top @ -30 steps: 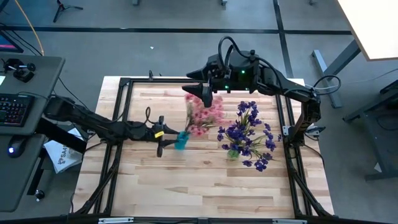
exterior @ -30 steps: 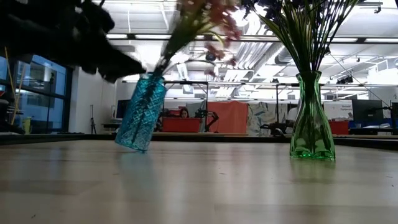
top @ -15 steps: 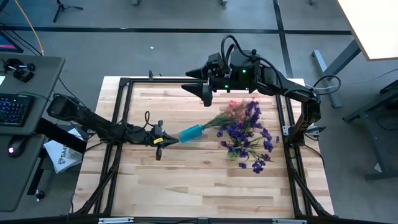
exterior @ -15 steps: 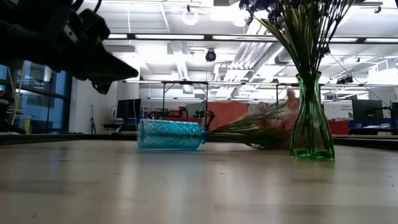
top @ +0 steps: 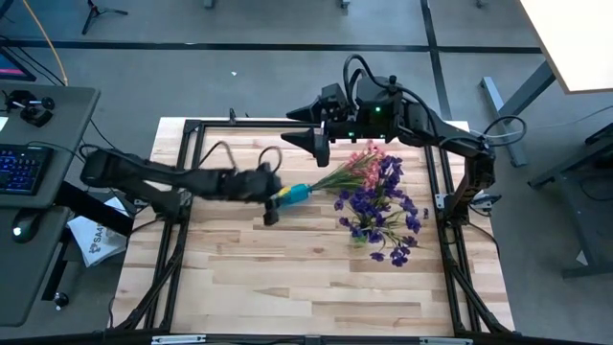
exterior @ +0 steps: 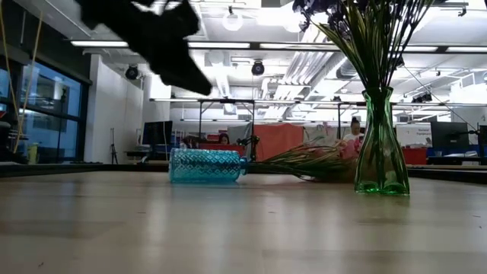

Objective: Sort flowers into vase by color
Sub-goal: Put the pink flowers into the blue vase

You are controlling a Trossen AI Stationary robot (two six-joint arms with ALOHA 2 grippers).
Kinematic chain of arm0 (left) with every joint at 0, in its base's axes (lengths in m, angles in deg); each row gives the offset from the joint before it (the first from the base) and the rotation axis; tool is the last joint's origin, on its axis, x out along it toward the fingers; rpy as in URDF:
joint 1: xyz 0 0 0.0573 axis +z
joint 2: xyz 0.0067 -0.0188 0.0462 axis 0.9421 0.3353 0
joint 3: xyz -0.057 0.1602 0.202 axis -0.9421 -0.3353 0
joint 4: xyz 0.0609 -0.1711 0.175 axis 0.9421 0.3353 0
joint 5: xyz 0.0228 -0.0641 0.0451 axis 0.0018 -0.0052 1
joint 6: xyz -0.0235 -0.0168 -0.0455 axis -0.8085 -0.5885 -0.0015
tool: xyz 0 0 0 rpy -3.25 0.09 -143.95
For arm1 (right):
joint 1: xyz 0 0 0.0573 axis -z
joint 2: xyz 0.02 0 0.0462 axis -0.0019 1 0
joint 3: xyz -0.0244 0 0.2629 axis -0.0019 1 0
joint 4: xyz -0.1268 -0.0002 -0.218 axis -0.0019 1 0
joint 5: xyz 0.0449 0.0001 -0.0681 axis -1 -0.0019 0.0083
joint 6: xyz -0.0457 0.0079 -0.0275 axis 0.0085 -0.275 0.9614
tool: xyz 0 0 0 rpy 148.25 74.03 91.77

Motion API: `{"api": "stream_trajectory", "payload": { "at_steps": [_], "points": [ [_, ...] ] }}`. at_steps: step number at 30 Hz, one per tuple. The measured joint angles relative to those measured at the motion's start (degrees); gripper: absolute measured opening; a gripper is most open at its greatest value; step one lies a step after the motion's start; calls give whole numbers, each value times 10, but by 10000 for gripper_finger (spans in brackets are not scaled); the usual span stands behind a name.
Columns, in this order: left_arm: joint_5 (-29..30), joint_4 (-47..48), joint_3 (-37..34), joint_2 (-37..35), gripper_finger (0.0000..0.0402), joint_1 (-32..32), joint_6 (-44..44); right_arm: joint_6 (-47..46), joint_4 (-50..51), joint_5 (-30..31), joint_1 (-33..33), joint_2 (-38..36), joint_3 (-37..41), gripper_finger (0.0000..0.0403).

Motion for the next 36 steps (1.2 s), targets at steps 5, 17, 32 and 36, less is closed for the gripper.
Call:
{"api": "stream_trajectory", "payload": {
  "at_steps": [5, 17, 32, 36],
  "points": [
    [-77, 95, 108, 78, 188, 72, 31, 4, 1, 0, 0, -13, 0, 298],
    [-138, 299, 371, 331, 263, 148, 28, 27, 13, -4, 2, -32, 0, 298],
    [-160, 372, 449, 433, 265, 148, 45, 23, 21, -24, 5, -32, 0, 298],
    [-161, 382, 449, 439, 265, 148, 66, 6, 21, -8, 5, -32, 0, 298]
  ]
}}
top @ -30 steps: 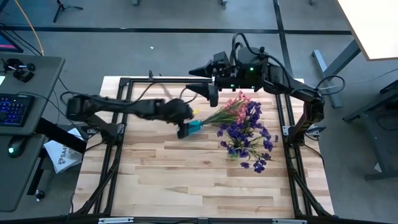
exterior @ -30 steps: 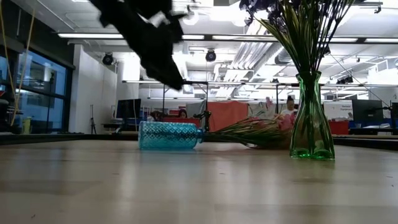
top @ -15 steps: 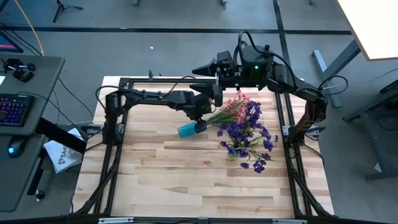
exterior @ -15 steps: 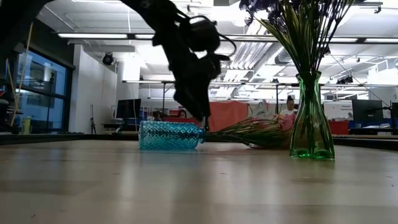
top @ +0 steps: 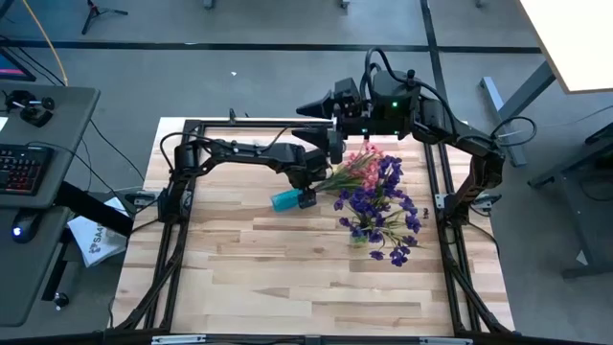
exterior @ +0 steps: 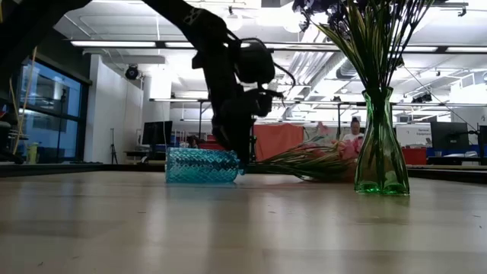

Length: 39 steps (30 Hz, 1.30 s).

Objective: Sort flowers into vase by color
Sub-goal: Put the pink flowers into the blue vase

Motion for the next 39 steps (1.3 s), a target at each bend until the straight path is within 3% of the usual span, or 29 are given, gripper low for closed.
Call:
{"api": "stream_trajectory", "payload": {
  "at_steps": [11, 14, 18, 33, 39],
  "points": [
    [6, 19, 3, 48, 247, 0, 11, -36, -6, 40, 0, 0, 0, 298],
    [27, 22, 2, 60, 204, -2, 11, -42, -6, 40, 0, 0, 0, 298],
    [33, 26, 2, 62, 114, -3, 10, -44, -6, 40, 0, 0, 0, 298],
    [43, -19, -7, 3, 116, -2, -9, -44, -7, 28, 0, 0, 0, 298],
    [42, -113, -79, -49, 116, -2, -49, -44, -7, 28, 0, 0, 0, 298]
  ]
}}
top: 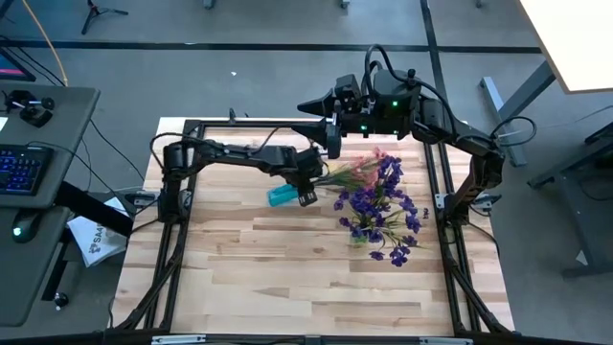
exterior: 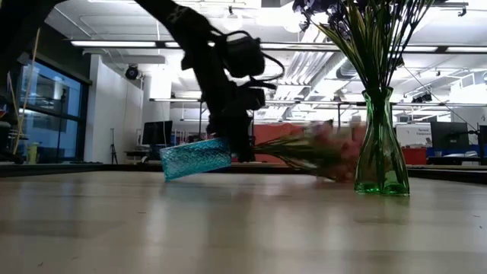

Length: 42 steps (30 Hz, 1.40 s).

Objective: Sort flowers into vase by color
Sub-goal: Put the pink flowers into the blue vase

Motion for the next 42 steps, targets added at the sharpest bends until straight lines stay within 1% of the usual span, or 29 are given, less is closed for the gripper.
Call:
{"api": "stream_trajectory", "payload": {
  "at_steps": [10, 12, 15, 24, 30, 32, 34, 37, 39, 40, 42],
  "points": [
    [3, -226, -197, -126, 116, 2, -110, 3, -12, 0, 0, 0, 0, 298],
    [19, -264, -231, -153, 116, 2, -125, 3, -17, 0, 0, 0, 0, 298],
    [45, -309, -276, -193, 116, 2, -126, 5, -18, 0, 0, 0, 0, 298],
    [109, -403, -384, -304, 116, -6, -126, 5, -26, 0, 0, 0, 0, 298],
    [135, -492, -458, -409, 116, -25, -126, 39, -61, 0, 0, -2, 0, 298],
    [157, -541, -480, -452, 116, -37, -129, 51, -76, 0, 0, -6, 0, 298],
    [194, -603, -505, -494, 116, -53, -136, 64, -90, 0, 0, -9, 0, 298],
    [255, -730, -546, -544, 116, -86, -126, 79, -102, 1, 0, -15, 0, 298],
    [300, -802, -571, -562, 116, -116, -89, 90, -109, 0, 0, -18, 0, 298],
    [325, -821, -582, -565, 116, -131, -59, 93, -113, 0, 0, -19, 0, 298],
    [365, -828, -593, -562, 116, -160, 5, 95, -119, 0, 0, -20, 0, 298]
  ]
}}
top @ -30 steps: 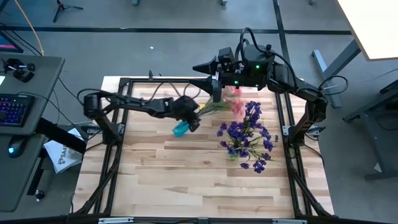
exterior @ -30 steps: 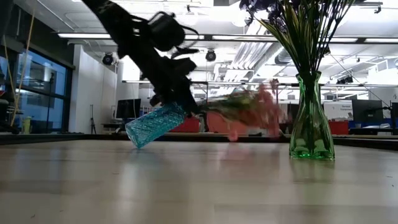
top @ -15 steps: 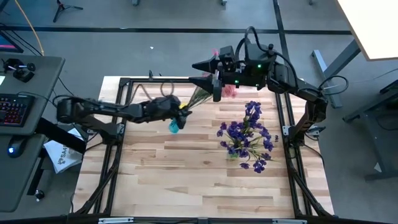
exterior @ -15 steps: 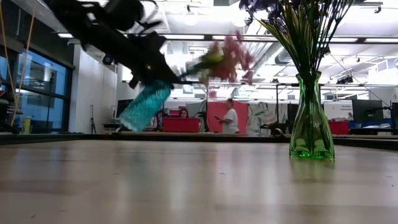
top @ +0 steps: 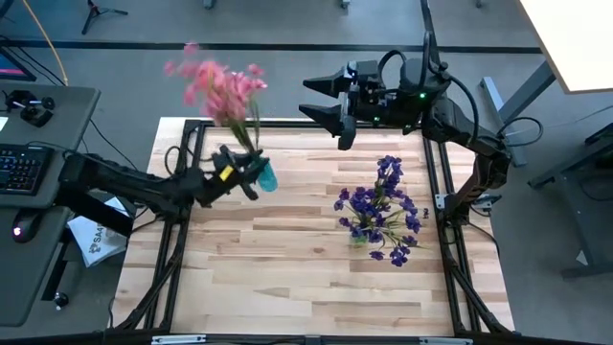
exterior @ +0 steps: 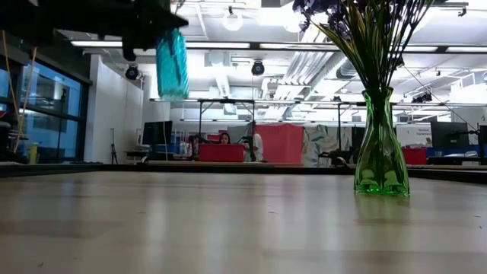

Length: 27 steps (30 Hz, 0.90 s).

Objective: Sort flowers into vase by color
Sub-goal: Put the pink flowers into the blue vase

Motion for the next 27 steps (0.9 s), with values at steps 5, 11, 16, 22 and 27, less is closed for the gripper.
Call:
{"api": "stream_trajectory", "payload": {
  "at_steps": [5, 11, 16, 22, 27],
  "points": [
    [43, -9, -4, 41, 116, -43, 101, 14, 3, 0, 0, 0, 0, 298],
    [56, -54, 29, 56, 116, -54, 247, 22, 11, 0, 0, 0, 0, 298],
    [53, -47, 24, 63, 116, -27, 150, 25, 20, 0, 0, 0, 0, 298],
    [48, -50, -6, 111, 116, -22, 68, 25, 29, 0, 0, 0, 0, 298],
    [51, -45, -33, 194, 116, -22, -2, 19, 30, 0, 0, 0, 0, 298]
  ]
}}
